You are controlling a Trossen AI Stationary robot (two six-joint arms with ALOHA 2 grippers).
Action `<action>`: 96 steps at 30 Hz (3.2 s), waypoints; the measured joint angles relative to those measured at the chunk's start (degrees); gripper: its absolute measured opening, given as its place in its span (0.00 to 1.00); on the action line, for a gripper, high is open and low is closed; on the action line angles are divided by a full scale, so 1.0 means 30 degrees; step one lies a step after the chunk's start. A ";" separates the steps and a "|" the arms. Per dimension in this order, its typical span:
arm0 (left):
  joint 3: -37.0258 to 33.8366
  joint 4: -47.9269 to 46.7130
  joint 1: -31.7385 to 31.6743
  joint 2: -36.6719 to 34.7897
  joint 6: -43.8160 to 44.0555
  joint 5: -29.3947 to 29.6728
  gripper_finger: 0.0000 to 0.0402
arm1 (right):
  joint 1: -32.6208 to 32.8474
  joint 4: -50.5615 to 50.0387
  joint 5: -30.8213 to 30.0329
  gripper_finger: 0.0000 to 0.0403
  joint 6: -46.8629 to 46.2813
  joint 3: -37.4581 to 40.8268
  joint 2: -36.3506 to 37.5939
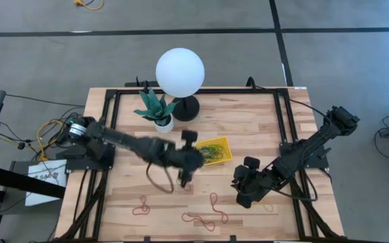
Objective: Pick and place items into bin
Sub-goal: Put the yellow rubber band into the yellow bin
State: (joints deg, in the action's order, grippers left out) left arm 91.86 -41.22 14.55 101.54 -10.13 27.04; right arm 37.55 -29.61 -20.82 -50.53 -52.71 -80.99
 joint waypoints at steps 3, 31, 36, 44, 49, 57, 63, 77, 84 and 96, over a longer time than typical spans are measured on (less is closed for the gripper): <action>0.0203 0.1692 -0.1560 -0.0010 -0.1379 -0.2225 0.00 | 0.0453 -0.0081 0.0387 0.16 -0.0865 0.0000 0.0000; 0.0174 0.4965 -0.4717 0.6564 -0.0887 -0.7778 0.00 | 0.4688 -0.5399 -0.1601 0.16 -0.8012 0.0000 -0.0007; 0.0174 0.5046 -0.4731 0.6564 -0.0888 -0.6948 0.01 | 0.4688 -0.5394 -0.1601 0.16 -0.8010 0.0000 -0.0007; 0.0174 0.4936 -0.4746 0.6564 -0.0889 -0.6215 0.14 | 0.4688 -0.5246 -0.1594 0.16 -0.8014 0.0007 -0.0007; 0.0169 0.4018 -0.4613 0.6162 -0.0706 -0.5988 0.21 | 0.4688 -0.4957 -0.1862 0.16 -0.8007 0.0015 -0.0007; 0.0189 0.0526 -0.3815 0.1798 -0.0768 -0.6385 0.22 | 0.4637 -0.4306 -0.3342 0.16 -0.7667 0.0219 -0.0474; 0.0210 -0.2075 -0.3110 -0.2229 -0.0166 -0.6277 0.22 | 0.3704 -0.4269 -0.3035 0.16 -0.5292 0.0211 -0.0627; -1.0993 0.4265 0.0552 -1.0201 0.3197 -0.6500 0.22 | 0.3143 -0.4597 0.7928 0.16 -0.9002 0.0211 -0.3810; -1.9324 1.4516 0.0536 -1.3886 0.4481 -0.6793 0.22 | 0.2348 -0.5902 0.8108 0.16 -0.8118 -0.0008 -0.4357; -2.4566 2.1016 0.0522 -1.6007 0.7119 -0.6446 0.22 | 0.2182 -0.5901 0.8323 0.16 -0.7657 -0.0051 -0.4357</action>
State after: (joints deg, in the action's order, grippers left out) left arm 18.16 21.82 16.12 53.52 11.22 7.70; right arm 44.10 -47.31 4.14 -73.51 -52.86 -94.06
